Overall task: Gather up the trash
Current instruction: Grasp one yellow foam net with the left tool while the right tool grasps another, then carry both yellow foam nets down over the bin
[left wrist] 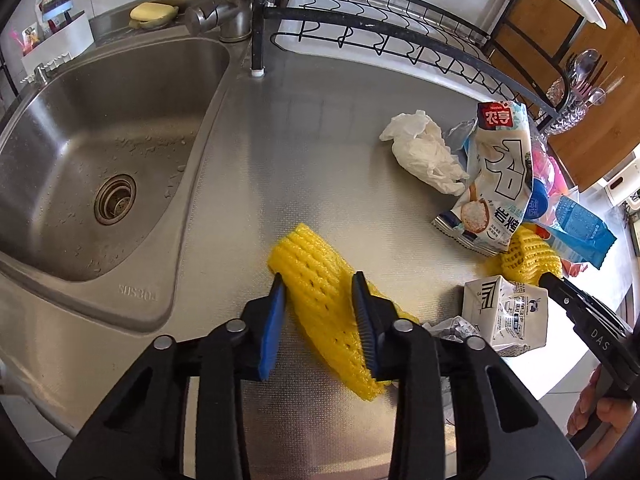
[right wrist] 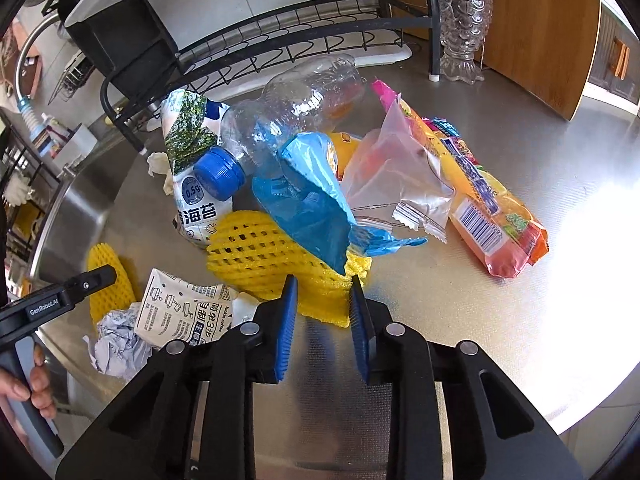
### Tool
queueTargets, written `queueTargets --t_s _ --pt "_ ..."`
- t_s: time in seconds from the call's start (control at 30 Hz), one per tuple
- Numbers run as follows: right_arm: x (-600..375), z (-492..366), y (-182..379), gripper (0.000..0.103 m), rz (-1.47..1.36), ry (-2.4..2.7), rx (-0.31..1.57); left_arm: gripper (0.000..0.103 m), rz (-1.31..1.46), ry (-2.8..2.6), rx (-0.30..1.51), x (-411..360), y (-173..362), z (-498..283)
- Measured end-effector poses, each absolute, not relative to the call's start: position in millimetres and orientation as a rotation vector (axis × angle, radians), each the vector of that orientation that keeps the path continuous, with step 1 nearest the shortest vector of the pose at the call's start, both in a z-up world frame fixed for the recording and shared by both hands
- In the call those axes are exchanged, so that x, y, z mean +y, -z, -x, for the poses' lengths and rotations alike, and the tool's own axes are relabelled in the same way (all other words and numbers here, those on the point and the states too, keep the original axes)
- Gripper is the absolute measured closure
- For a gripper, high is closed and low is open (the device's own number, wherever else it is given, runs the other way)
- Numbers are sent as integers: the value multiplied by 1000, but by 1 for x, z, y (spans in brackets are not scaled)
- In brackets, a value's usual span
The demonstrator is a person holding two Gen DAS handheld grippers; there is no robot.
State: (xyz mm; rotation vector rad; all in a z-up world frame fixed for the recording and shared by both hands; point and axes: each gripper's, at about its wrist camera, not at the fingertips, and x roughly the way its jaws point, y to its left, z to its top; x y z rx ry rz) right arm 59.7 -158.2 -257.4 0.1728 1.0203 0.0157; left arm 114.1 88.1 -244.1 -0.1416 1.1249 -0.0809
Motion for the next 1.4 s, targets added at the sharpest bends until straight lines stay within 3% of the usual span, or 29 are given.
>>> queueTargets --t_s 0.07,0.17,0.57,0.83,1.1,1.4 --pt "-159 -59 255 85 -166 -15 1013 88 135 75 1116 88 242 -114" --pt "-157 -57 247 92 -152 -25 989 92 136 75 1100 88 237 -114" --pt "-150 -20 183 95 -151 -92 838 93 116 62 925 85 168 -72" --pt "-146 28 172 95 -138 -143 834 93 126 52 899 74 150 -10" --pt "-140 96 187 95 -127 -201 889 93 127 75 934 52 169 63" --pt "-142 149 254 95 -115 -216 1052 92 103 121 1098 23 247 118"
